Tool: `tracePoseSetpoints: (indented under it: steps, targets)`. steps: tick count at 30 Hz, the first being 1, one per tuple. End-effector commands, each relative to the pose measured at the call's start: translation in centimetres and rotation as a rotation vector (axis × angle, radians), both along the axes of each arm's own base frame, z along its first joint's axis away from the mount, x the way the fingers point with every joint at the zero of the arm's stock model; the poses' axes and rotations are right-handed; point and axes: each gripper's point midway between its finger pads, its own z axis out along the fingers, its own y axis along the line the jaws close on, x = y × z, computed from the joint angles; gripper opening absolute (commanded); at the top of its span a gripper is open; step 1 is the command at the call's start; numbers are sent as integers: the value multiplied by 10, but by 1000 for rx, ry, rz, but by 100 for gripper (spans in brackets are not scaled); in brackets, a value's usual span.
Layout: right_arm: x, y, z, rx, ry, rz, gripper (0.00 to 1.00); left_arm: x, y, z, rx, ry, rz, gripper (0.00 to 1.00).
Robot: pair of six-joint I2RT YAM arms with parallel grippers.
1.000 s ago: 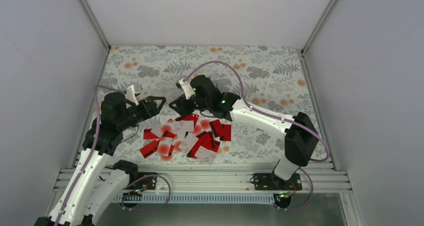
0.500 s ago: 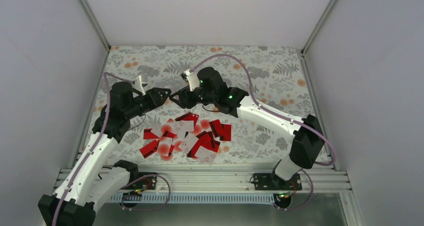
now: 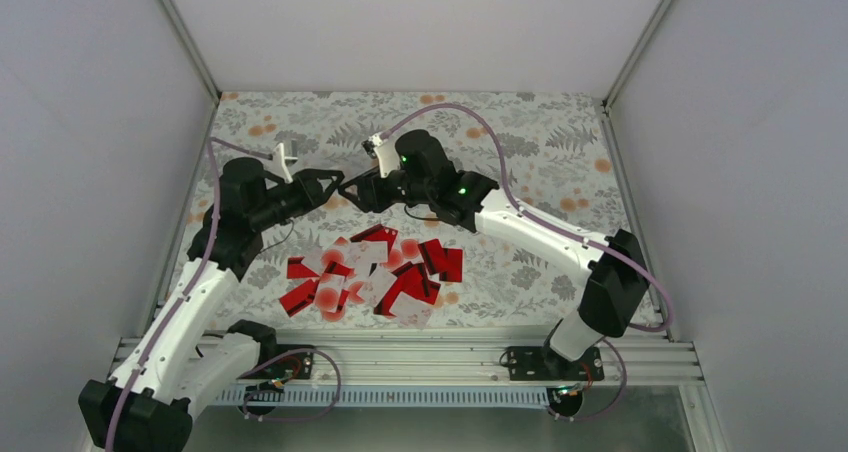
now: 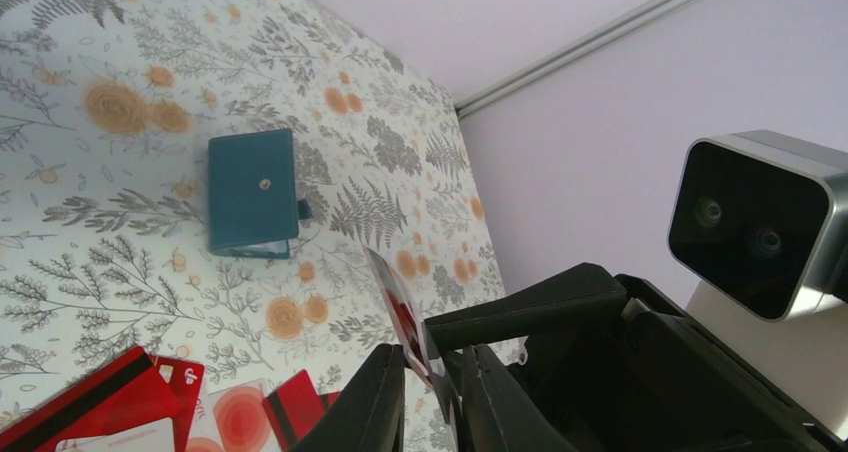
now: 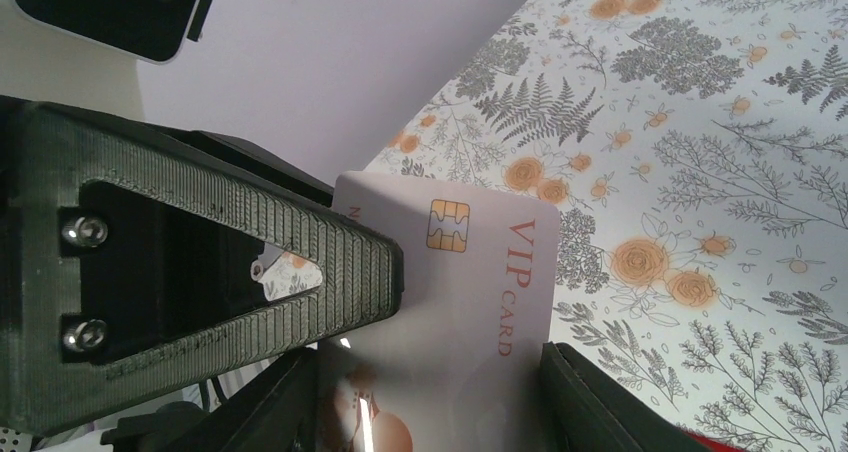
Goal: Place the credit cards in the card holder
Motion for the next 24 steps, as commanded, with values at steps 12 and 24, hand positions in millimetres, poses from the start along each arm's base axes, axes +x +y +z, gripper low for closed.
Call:
tracePoseSetpoints:
  steps: [12,24]
  targets:
    - [11,5,29,56,-95,-10,56,4,-10,-1,-32,50,-45,2]
    - [62,-85,24,-24,-91,-238,97,6,-6,-10,42,55,-42,2]
